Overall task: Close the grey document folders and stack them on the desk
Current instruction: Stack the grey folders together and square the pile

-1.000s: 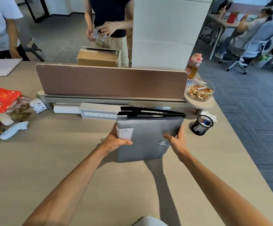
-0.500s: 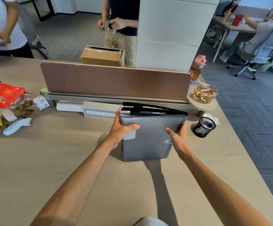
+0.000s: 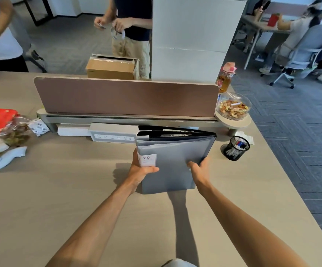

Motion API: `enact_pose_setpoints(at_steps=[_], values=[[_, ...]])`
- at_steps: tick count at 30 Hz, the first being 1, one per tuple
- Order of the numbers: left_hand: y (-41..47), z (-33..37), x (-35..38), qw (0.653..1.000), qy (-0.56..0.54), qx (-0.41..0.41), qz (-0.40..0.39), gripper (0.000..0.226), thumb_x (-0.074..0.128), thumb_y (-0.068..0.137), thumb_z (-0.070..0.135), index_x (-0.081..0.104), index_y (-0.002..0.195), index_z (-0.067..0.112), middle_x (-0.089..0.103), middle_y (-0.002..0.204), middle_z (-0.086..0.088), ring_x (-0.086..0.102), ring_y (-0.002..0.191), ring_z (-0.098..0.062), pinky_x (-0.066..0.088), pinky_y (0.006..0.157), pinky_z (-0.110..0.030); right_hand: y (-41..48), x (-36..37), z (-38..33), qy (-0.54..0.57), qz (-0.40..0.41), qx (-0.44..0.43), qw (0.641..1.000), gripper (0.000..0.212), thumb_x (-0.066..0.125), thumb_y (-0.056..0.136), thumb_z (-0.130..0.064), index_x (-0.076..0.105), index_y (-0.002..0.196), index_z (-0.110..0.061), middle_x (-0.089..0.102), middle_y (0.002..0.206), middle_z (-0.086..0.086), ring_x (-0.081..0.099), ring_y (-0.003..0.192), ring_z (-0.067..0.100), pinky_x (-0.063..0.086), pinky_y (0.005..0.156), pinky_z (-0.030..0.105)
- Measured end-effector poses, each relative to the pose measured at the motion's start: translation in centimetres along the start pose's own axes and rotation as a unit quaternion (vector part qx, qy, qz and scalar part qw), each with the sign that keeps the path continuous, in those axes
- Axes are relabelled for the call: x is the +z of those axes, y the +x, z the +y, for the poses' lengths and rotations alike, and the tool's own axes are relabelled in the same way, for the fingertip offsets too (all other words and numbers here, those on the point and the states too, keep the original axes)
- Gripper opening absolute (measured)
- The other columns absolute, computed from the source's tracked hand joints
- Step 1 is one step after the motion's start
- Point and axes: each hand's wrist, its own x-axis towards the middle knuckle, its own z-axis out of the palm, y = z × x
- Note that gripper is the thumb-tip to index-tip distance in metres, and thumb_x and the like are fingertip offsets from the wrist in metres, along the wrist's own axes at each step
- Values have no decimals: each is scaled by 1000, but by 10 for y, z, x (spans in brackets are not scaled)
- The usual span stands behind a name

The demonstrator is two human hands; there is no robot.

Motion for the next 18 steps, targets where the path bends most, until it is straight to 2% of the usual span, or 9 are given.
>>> enact_pose_setpoints(at_steps=[3,7,8,10,12,14,16,18], values=[[3,-5,0,1000,18,-2,6,85,83,49,4,45,120,29,64,116,4,61,105,-15,52,80,-24,1,-2,4,-8,-1,-3,1000,55,53,61,-11,47,116,-11,61,113,9,61,104,22,52,79,32],[11,-16,-2,998,65,4,9,103,85,49,-4,33,132,27,57,124,0,57,112,-17,50,73,-14,-2,-1,4,-6,3,-17,1000,42,54,73,2,45,109,-17,57,99,-7,56,90,2,46,69,16],[13,-19,-1,997,74,3,15,104,85,52,-11,32,134,24,56,124,-1,55,112,-18,51,70,-12,-2,-1,4,-6,8,-16,1000,40,54,75,4,44,108,-18,56,97,-8,56,88,2,45,68,15],[15,-21,2,996,81,7,35,98,81,56,-19,32,134,16,56,122,-4,54,113,-21,51,66,-9,0,1,3,-6,16,-10,1000,41,56,69,-8,44,107,-17,57,100,-1,57,89,11,47,70,22],[18,-19,4,995,83,16,49,96,82,52,-18,35,130,14,56,119,-6,54,113,-23,51,68,-12,4,3,3,-12,26,2,1000,47,54,62,-18,44,109,-14,57,106,7,58,95,22,49,75,32],[22,-14,8,994,92,21,59,95,83,44,-6,36,123,17,56,116,-3,54,111,-23,48,73,-17,11,4,4,-10,30,12,999,47,51,62,-20,45,108,-11,57,108,11,58,98,26,51,79,39],[27,-8,13,991,120,21,62,91,80,43,8,34,121,20,54,118,-3,55,113,-25,48,82,-27,23,-2,5,-10,35,38,999,47,48,64,-21,44,109,-7,56,107,12,57,97,27,51,78,40],[32,-1,25,985,167,15,48,95,82,49,16,31,129,20,53,125,-4,54,117,-26,48,91,-36,40,-15,10,-18,40,65,997,46,46,65,-23,43,106,-3,54,98,10,56,88,26,48,70,36]])
